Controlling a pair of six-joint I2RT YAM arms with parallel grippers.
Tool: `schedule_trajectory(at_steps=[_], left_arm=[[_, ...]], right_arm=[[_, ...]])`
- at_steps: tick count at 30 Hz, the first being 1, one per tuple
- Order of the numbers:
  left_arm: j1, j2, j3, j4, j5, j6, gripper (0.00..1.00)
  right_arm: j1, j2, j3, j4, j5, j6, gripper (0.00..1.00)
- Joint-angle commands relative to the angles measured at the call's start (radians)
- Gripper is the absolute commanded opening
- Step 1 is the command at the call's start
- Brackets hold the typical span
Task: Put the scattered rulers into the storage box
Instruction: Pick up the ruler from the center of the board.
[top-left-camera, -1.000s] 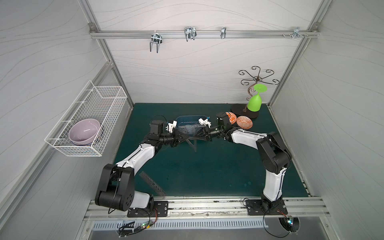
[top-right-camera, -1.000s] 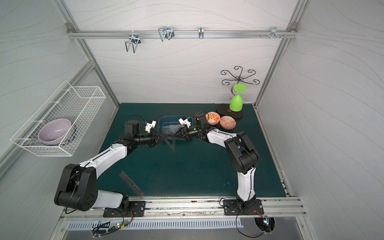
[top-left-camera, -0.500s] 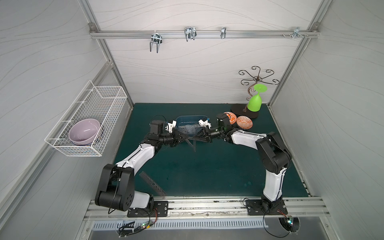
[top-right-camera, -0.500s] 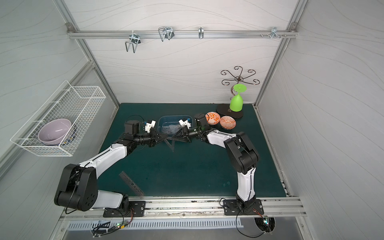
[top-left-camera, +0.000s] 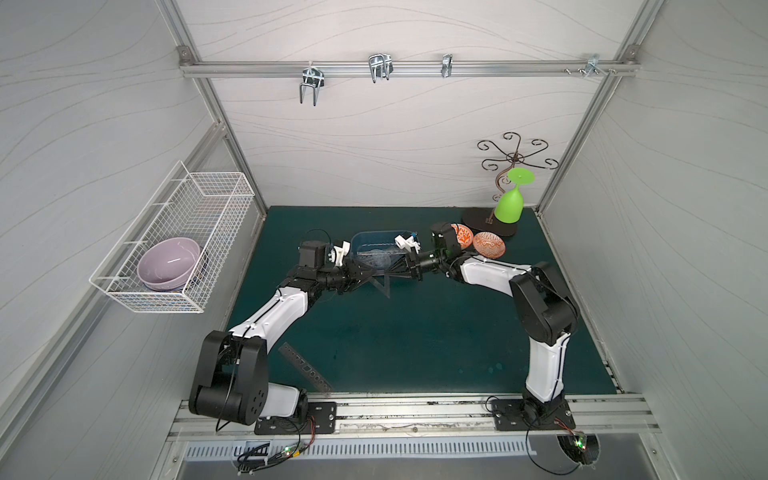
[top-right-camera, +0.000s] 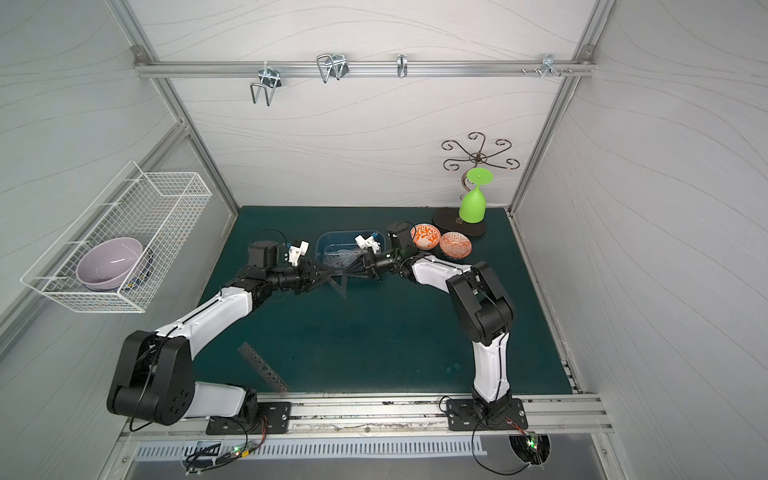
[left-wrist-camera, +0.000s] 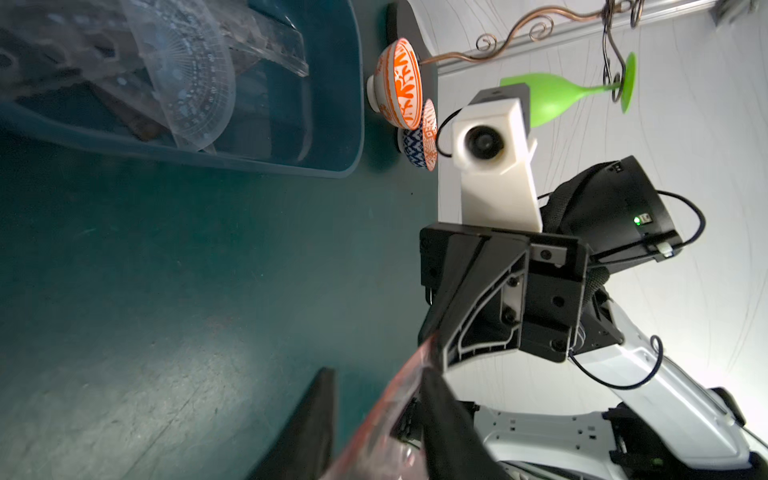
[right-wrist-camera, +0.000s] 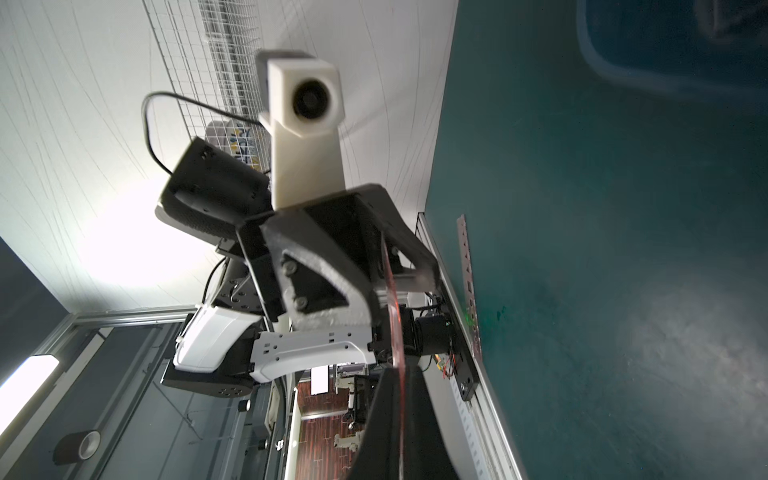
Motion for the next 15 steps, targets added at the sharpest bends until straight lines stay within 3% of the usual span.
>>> schedule_trajectory(at_steps=[1,7,12,15], left_arm=[[0.030,-0.034,0.089,-0.169,-0.116,0.108,0.67],[0.044,-0.075,0.109,-0.318,-0.281,0.183,0.70],[0.051,-0.045,0.124,-0.334,-0.298,0.186,0.70],[0.054,-0.020,0.141,-0.348,-0.300,0.193,0.70]], right_arm=[[-0.046,0.077,0.164,-0.224,0.067,-0.233,0.00],[-0.056,0.269,0.622,-0.698,0.258,-0.694,0.00],[-0.055,0.461,0.942,-0.883,0.343,-0.874,0.00],[-0.054,0.531,1.017,-0.902,0.357,-0.898,0.00]])
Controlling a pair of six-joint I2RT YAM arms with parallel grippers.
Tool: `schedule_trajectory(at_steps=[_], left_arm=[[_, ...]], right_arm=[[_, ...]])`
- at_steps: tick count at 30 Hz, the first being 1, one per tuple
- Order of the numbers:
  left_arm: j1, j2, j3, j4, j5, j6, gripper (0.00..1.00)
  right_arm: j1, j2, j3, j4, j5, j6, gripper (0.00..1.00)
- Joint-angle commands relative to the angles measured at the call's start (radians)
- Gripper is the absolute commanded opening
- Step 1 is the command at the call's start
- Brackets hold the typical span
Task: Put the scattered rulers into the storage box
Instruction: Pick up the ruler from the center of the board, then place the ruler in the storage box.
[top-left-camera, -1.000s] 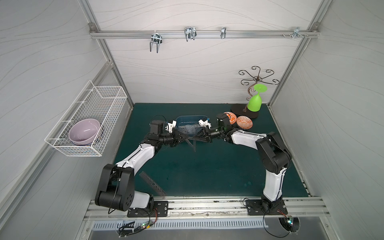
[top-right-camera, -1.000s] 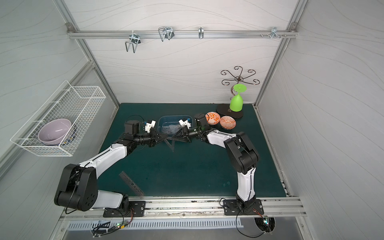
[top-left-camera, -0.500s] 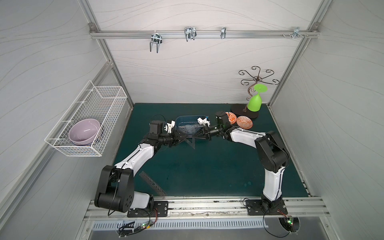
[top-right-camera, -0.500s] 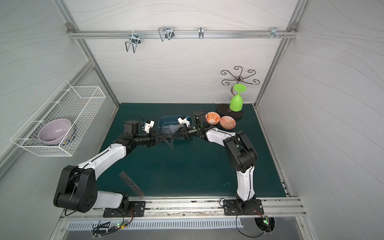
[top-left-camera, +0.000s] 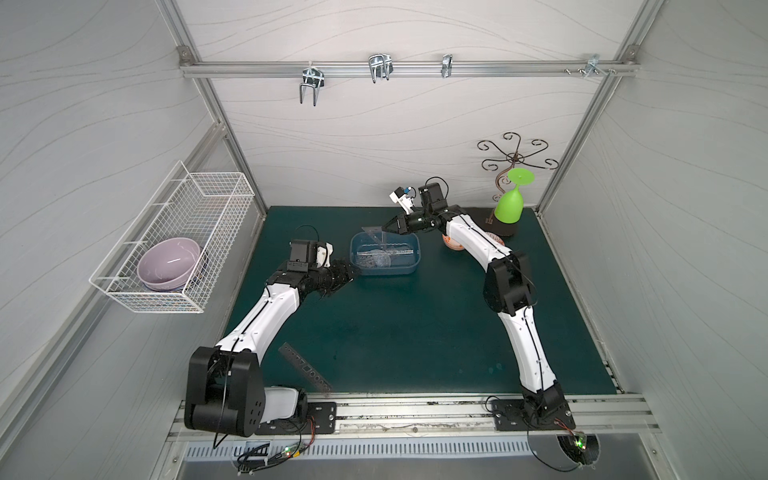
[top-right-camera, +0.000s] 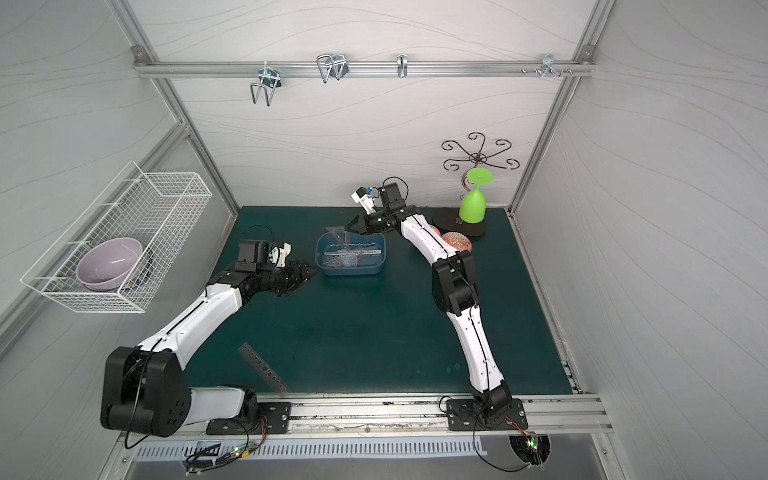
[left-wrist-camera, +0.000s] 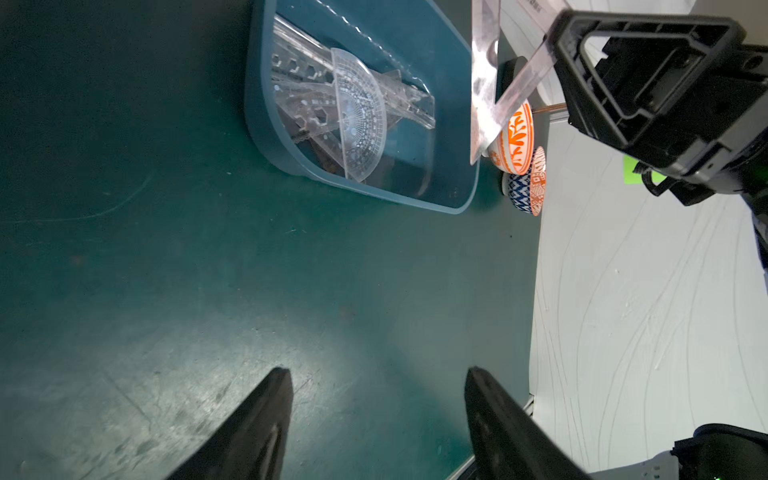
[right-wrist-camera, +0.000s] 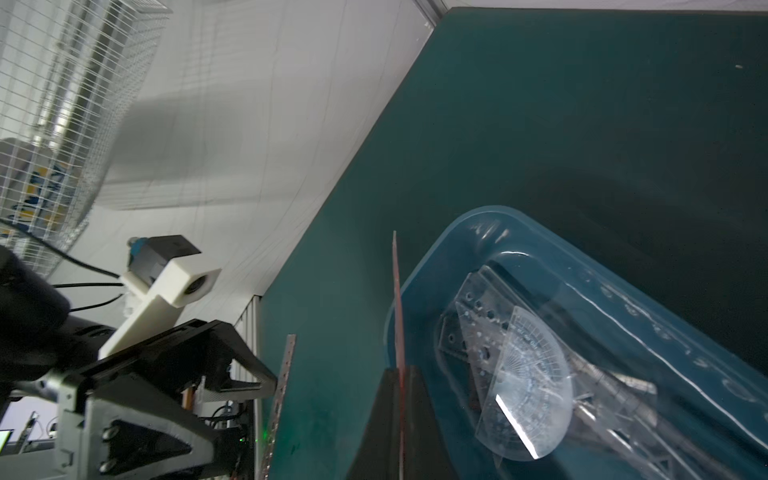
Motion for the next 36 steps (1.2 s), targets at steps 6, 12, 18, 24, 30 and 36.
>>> schedule_trajectory(at_steps=[6,12,18,24,30,36], left_arm=[[0.007,0.048,0.051,-0.008,-0.027,0.027,0.70],[0.007,0.055,0.053,-0.012,-0.029,0.023,0.70],[0.008,0.034,0.080,-0.068,-0.057,0.046,0.70],[0.018,-0.028,0.151,-0.211,-0.193,0.056,0.68],[0.048,-0.076,0.202,-0.342,-0.361,0.099,0.68],[0.135,-0.111,0.157,-0.348,-0.370,0.066,0.65]], right_arm=[[0.011,0.093,0.008,-0.117,0.067,-0.138,0.00],[0.011,0.114,0.008,-0.113,0.061,-0.135,0.06],[-0.005,0.045,0.005,-0.116,0.053,-0.120,0.32],[-0.006,-0.135,-0.074,-0.146,0.105,-0.123,0.35],[0.140,-0.530,-0.591,0.032,0.352,-0.067,0.35],[0.462,-0.756,-1.026,0.176,0.625,-0.060,0.35]])
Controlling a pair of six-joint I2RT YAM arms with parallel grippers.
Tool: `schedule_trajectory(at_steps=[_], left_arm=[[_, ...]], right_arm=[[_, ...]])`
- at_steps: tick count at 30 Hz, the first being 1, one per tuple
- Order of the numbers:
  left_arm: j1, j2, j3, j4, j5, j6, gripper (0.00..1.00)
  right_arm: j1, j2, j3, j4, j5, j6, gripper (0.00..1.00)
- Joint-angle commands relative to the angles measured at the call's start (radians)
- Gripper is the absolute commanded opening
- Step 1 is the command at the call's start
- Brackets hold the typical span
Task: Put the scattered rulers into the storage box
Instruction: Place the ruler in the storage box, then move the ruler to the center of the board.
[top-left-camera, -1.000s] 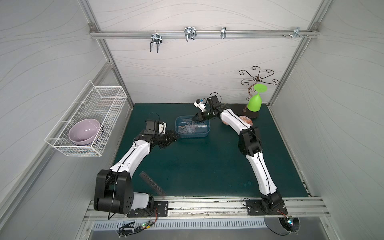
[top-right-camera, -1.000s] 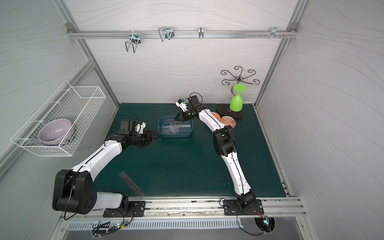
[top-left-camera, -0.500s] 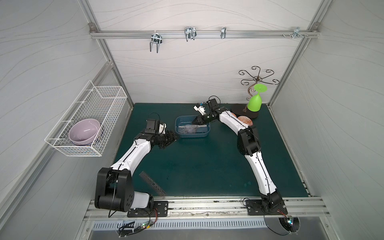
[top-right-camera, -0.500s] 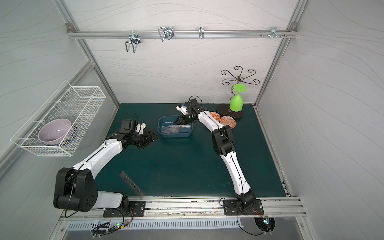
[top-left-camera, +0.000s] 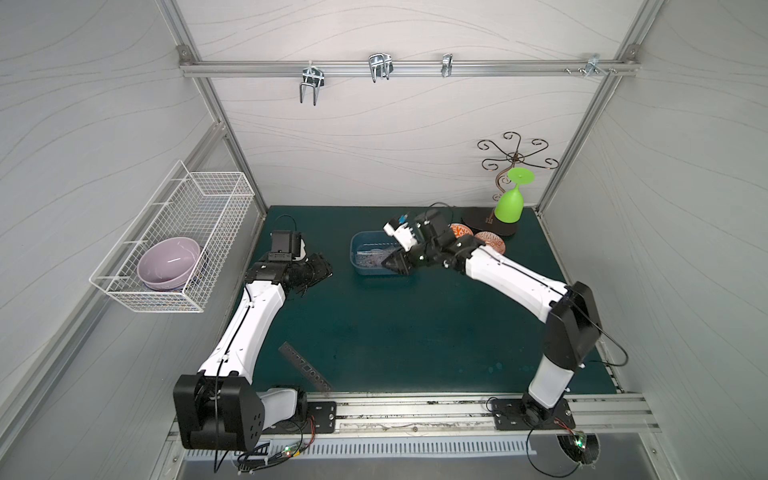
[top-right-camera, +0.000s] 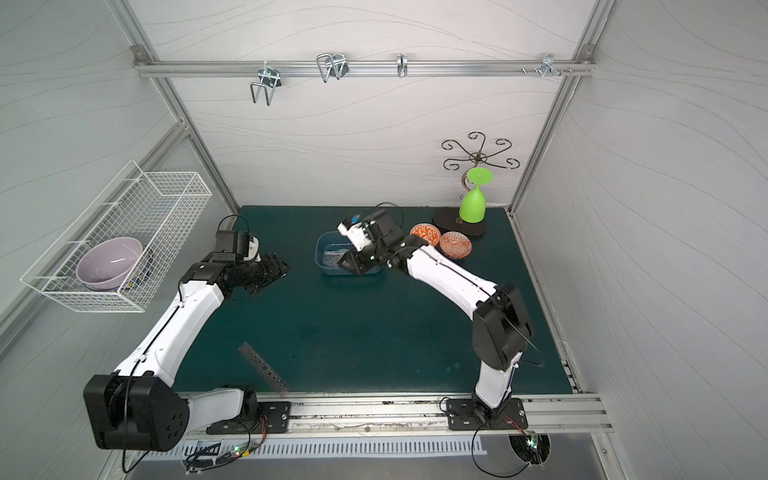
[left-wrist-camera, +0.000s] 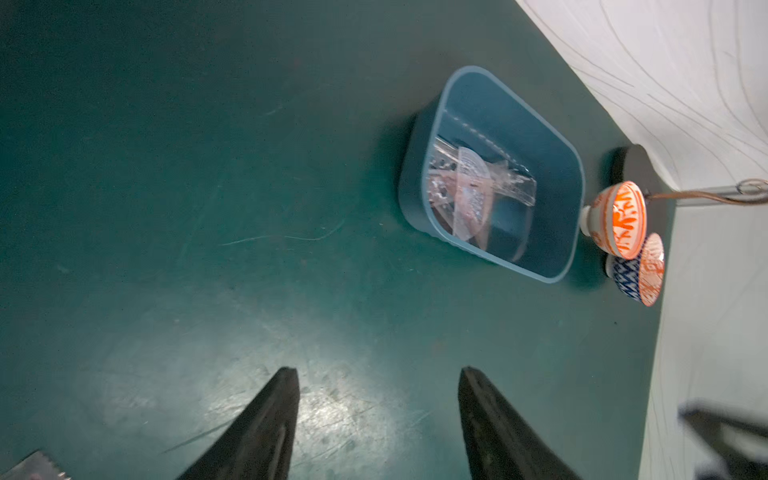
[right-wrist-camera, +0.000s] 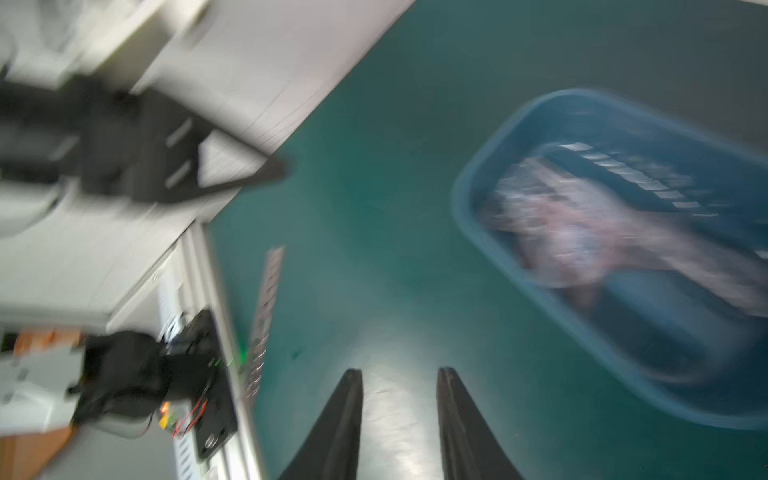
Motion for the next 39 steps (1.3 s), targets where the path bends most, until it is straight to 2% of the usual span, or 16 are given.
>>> schedule_trajectory(at_steps=[1,5,8,11,14,16,17,23,29,35,39], left_arm=[[0.037,-0.006,0.000,-0.023,-0.039,-0.001,0.65],[0.055,0.030,0.024,-0.032,-0.064,-0.007,0.66],[0.076,0.047,0.040,-0.018,-0.056,-0.017,0.67],[0.095,0.058,0.068,-0.021,-0.046,-0.026,0.68],[0.111,0.059,0.079,-0.018,-0.053,-0.030,0.68],[0.130,0.058,0.079,-0.020,-0.070,-0.031,0.69],[0.138,0.057,0.077,-0.018,-0.075,-0.033,0.69],[0.164,0.057,0.070,-0.005,-0.068,-0.047,0.69],[0.198,0.059,0.078,0.002,-0.071,-0.061,0.69],[0.279,0.093,0.112,0.028,0.010,-0.128,0.69],[0.294,0.101,0.137,0.034,0.033,-0.145,0.69]], right_arm=[[0.156,-0.002,-0.179,0.073,0.216,0.006,0.34],[0.320,0.006,-0.254,0.156,0.312,-0.004,0.35],[0.438,0.089,-0.202,0.153,0.365,-0.035,0.39],[0.501,0.213,-0.112,0.133,0.375,-0.060,0.42],[0.526,0.300,-0.037,0.121,0.349,-0.077,0.47],[0.545,0.331,0.007,0.124,0.339,-0.091,0.60],[0.555,0.345,0.024,0.127,0.331,-0.104,0.63],[0.581,0.458,0.154,0.097,0.335,-0.131,0.67],[0.580,0.543,0.223,0.090,0.403,-0.141,0.75],[0.581,0.591,0.252,0.076,0.444,-0.140,0.80],[0.579,0.598,0.241,0.070,0.514,-0.141,0.82]])
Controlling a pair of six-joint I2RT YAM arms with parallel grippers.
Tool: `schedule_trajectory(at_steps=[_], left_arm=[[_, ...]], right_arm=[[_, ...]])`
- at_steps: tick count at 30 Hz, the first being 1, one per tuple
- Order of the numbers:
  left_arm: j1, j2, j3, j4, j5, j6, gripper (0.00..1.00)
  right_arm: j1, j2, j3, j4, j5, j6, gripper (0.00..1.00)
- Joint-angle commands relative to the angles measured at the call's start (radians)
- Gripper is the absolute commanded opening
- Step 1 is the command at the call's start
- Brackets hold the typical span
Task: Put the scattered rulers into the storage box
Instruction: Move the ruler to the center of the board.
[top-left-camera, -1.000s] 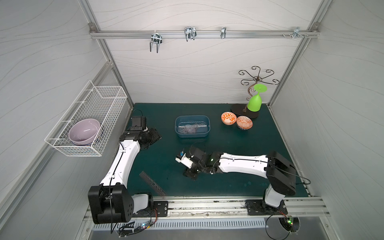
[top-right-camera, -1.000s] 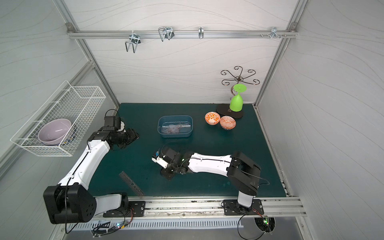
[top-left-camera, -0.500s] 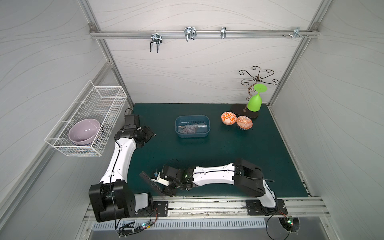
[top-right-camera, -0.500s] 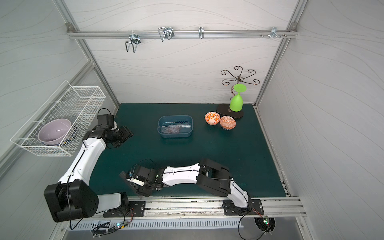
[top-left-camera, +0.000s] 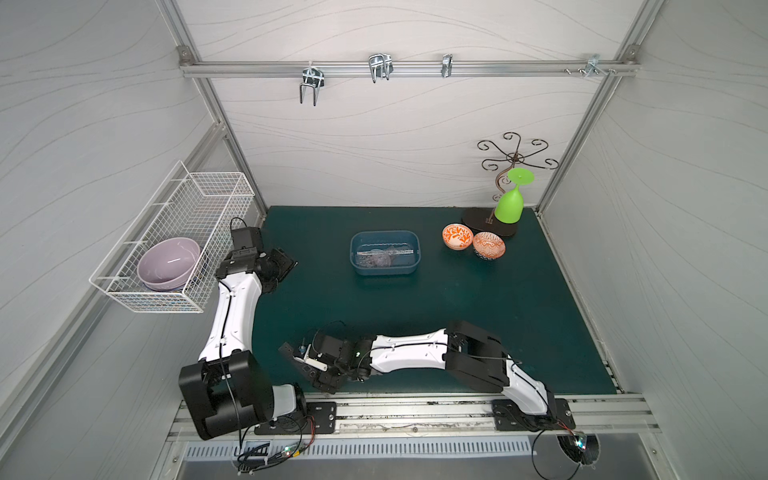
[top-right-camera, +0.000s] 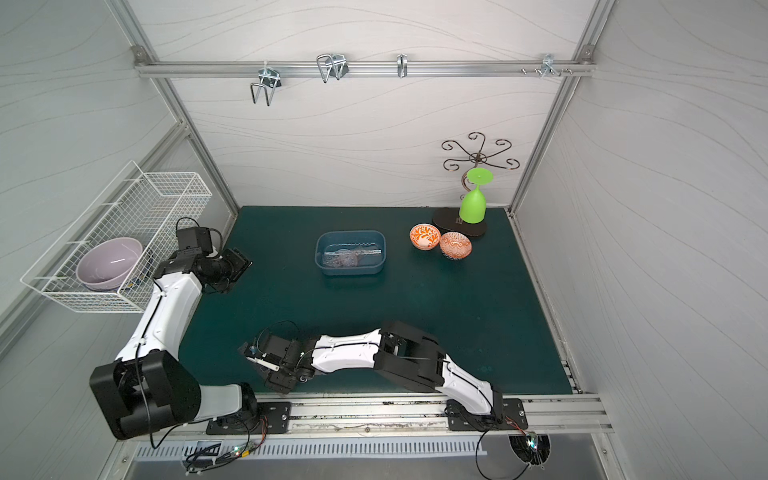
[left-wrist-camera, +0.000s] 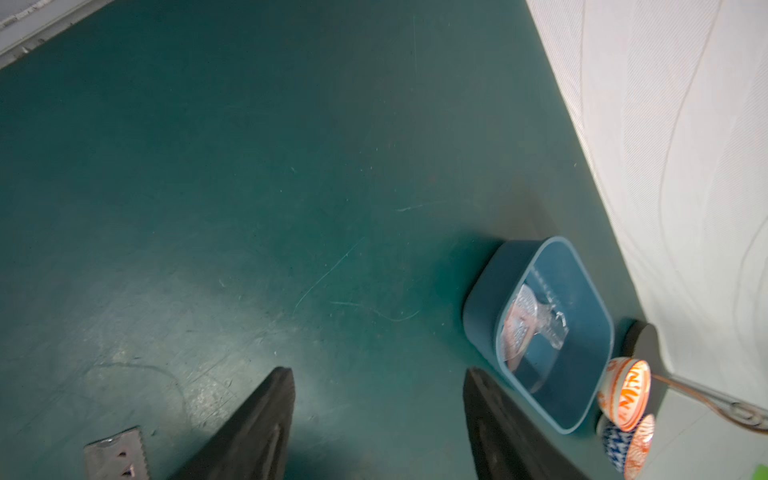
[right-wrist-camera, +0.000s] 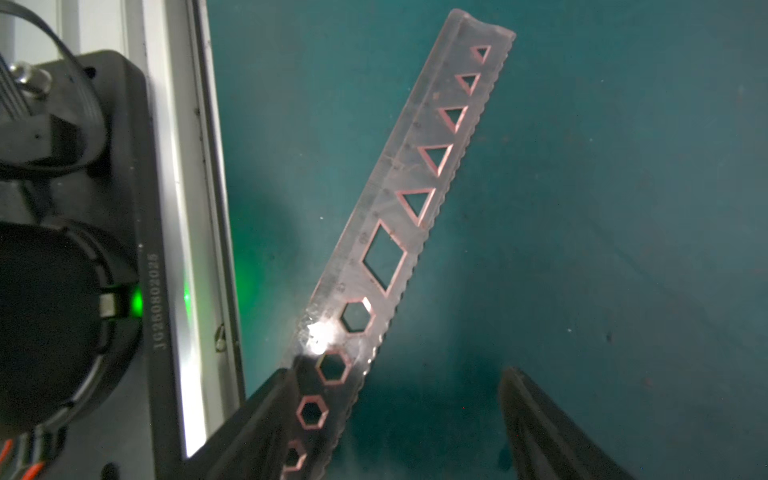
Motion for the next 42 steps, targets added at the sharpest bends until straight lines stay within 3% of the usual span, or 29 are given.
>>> schedule_trajectory(at_steps=[1,8,16,19,23,30,37,42], left_arm=[[0.010,0.002,0.055,0.040,0.039,-0.027,0.69],[0.039,-0.022,0.040,0.040,0.042,-0.027,0.69],[0.057,-0.021,0.036,0.057,0.044,-0.035,0.69],[0.063,-0.013,0.046,0.060,0.034,-0.038,0.69],[0.084,-0.004,0.059,0.060,0.037,-0.046,0.69],[0.100,0.003,0.062,0.077,0.062,-0.063,0.69],[0.117,0.011,0.061,0.078,0.087,-0.063,0.69],[0.124,0.011,0.064,0.081,0.113,-0.070,0.69]], right_arm=[[0.003,0.033,-0.009,-0.045,0.096,-0.010,0.82],[-0.035,0.011,-0.071,-0.052,0.123,0.019,0.81],[-0.047,-0.148,-0.155,0.073,-0.199,0.056,0.80],[-0.039,-0.140,-0.121,0.077,-0.234,0.066,0.80],[-0.003,-0.082,-0.047,0.029,-0.169,0.031,0.83],[0.015,0.044,0.074,-0.054,-0.025,0.013,0.99],[0.024,0.110,0.126,-0.079,0.054,-0.011,0.99],[0.033,0.147,0.143,-0.102,0.190,-0.029,0.98]])
